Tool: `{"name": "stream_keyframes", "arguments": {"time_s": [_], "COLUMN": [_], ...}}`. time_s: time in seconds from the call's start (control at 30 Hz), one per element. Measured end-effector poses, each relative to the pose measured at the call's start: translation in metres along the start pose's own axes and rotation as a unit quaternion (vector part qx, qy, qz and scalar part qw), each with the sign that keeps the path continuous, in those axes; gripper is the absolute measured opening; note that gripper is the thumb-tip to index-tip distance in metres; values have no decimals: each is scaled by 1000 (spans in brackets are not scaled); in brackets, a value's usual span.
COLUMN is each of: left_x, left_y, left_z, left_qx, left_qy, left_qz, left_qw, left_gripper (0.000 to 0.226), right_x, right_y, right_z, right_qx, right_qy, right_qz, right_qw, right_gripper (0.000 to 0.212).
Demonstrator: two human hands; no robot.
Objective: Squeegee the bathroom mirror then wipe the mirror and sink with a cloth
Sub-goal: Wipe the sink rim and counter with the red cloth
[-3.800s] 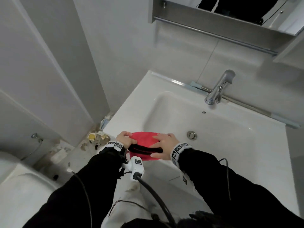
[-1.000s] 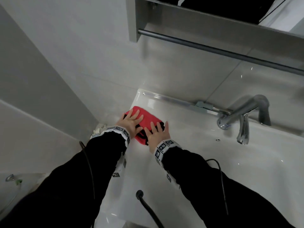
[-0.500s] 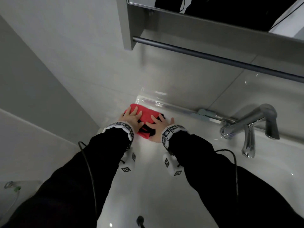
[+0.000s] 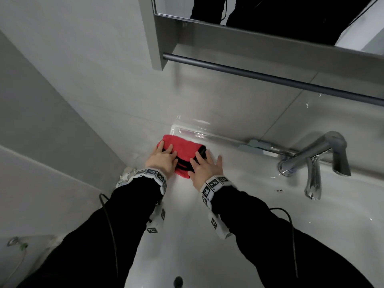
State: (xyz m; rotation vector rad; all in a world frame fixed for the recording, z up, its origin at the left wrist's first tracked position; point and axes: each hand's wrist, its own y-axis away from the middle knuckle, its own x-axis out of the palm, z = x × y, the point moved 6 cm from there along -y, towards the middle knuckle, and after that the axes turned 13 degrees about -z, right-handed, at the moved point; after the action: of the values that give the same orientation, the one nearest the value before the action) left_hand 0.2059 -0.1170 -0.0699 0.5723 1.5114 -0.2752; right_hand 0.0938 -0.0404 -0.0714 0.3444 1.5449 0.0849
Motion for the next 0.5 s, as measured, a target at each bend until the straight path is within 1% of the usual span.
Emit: {"name": "stream_keyframes", "arguments": {"time_s": [0.07, 0.13, 0.2, 0.23, 0.3, 0.33, 0.4, 0.47, 0.5], "left_x": [0, 1, -3, -8, -20, -24, -27, -23, -19], "left_y": [-4, -5, -4, -3, -3, -4, -8, -15, -17], "left_z": [-1, -2, -1, 1, 9, 15, 26, 35, 39], "left_qx": [-10, -15, -25, -37, -88, -125, -199, -270, -299], "left_qy": [-2, 4, 43, 85, 203, 255, 310, 330, 334], "left_qz": [13, 10, -30, -70, -160, -183, -179, -136, -107], "left_qw": [1000, 1000, 998, 993, 962, 941, 912, 894, 888], "left_gripper": [51, 54, 53, 49, 35, 31, 34, 50, 58], "right_x": [-5, -9, -15, -19, -26, -27, -24, -17, -14], "right_y": [-10, -16, -19, -21, -24, -25, -21, -16, -15], "right_z": [-3, -5, -8, -11, -19, -24, -36, -41, -41], "right_qx": [10, 14, 38, 58, 98, 132, 226, 301, 323], "right_qy": [16, 4, -86, -151, -228, -254, -329, -395, -411], "right_qz": [17, 29, 4, -27, -87, -104, -117, -99, -83], "right_qw": [1000, 999, 996, 987, 965, 953, 909, 862, 849], "right_gripper": [53, 53, 47, 43, 41, 42, 44, 58, 63]}}
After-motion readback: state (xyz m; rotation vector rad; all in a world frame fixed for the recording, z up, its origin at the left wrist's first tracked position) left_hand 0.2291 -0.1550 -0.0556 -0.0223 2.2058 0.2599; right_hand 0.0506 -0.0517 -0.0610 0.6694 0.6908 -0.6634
